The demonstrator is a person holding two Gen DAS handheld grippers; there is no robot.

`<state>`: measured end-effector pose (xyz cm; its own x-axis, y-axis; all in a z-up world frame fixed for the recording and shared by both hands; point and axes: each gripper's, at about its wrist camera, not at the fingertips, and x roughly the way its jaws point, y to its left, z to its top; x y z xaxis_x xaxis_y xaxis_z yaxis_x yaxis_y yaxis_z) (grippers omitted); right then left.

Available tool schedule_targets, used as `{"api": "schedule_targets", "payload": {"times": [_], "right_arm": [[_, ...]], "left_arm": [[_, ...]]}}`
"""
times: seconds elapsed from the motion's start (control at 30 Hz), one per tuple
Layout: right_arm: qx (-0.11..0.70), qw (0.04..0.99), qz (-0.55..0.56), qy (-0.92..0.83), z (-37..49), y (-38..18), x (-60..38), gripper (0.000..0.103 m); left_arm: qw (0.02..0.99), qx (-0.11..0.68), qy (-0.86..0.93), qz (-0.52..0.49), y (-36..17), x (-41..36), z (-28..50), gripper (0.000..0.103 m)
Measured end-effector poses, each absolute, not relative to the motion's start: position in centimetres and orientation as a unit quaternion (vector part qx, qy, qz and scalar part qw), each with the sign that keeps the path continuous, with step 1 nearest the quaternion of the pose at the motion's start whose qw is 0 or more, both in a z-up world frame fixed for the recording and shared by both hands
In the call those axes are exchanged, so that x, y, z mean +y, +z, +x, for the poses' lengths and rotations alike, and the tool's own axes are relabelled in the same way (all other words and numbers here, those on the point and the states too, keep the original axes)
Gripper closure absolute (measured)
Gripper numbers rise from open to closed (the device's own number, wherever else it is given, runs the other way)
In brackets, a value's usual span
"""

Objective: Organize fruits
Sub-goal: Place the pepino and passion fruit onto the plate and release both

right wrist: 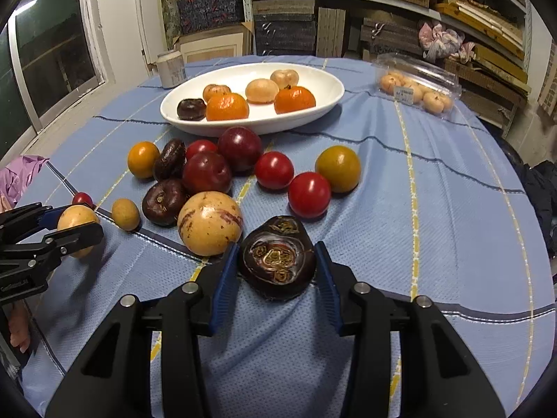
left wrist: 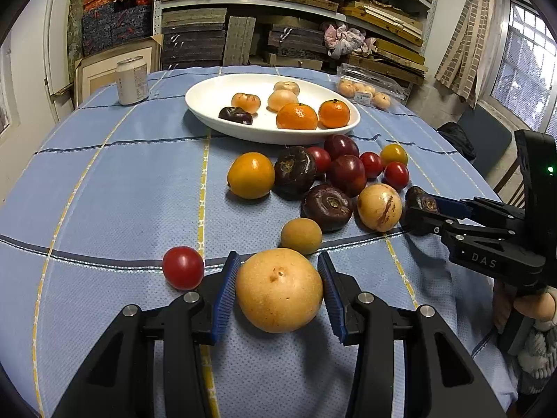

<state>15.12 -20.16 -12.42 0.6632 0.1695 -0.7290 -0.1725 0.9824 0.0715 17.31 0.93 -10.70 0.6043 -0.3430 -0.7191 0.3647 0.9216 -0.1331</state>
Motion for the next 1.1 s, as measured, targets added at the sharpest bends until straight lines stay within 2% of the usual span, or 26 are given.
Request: {"api": "schedule_targets", "payload": {"times": [0.2, 0.43, 0.67, 0.9, 0.93, 1.0, 1.1], "right_arm": [[0.357, 0.925, 0.059, 0.112, 15.1, -8.1, -22.4, 0.06], [0.293, 0.948, 0.038, 0.121, 19.6, 0.3, -21.9, 0.06], [0.359, 0.926, 0.034, 0.114, 30.7, -3.4, -19.4, 0.06], [0.416, 0.902, 0.043, 0.109, 36.4, -8.0, -19.0, 0.059], [0.422, 0.899, 0.045, 0.11, 36.8, -8.3, -18.9, 0.059], [0.416, 0.9, 0.064, 0.108, 36.7, -8.4, -19.3, 0.047], [0.388, 0.908, 0.102, 0.119, 35.0, -6.5, -20.6, 0.046]], "left_arm": [[0.904, 0.382, -0.19, 0.019, -7.9, 1.3, 18.9, 0.057], [0.919, 0.355, -0.166, 0.035, -2.0, 0.5, 27.7, 0.057], [0.908, 0.394, -0.138, 0.023, -4.5, -0.9, 38.3, 0.057], [0.891, 0.433, -0.133, 0.0, -7.9, -0.6, 43.6, 0.057], [0.891, 0.435, -0.129, -0.001, -8.2, -0.6, 43.8, 0.052], [0.894, 0.429, -0.127, -0.005, -7.9, -0.4, 43.6, 0.042], [0.901, 0.415, -0.127, -0.008, -6.3, 0.5, 41.9, 0.038]]}}
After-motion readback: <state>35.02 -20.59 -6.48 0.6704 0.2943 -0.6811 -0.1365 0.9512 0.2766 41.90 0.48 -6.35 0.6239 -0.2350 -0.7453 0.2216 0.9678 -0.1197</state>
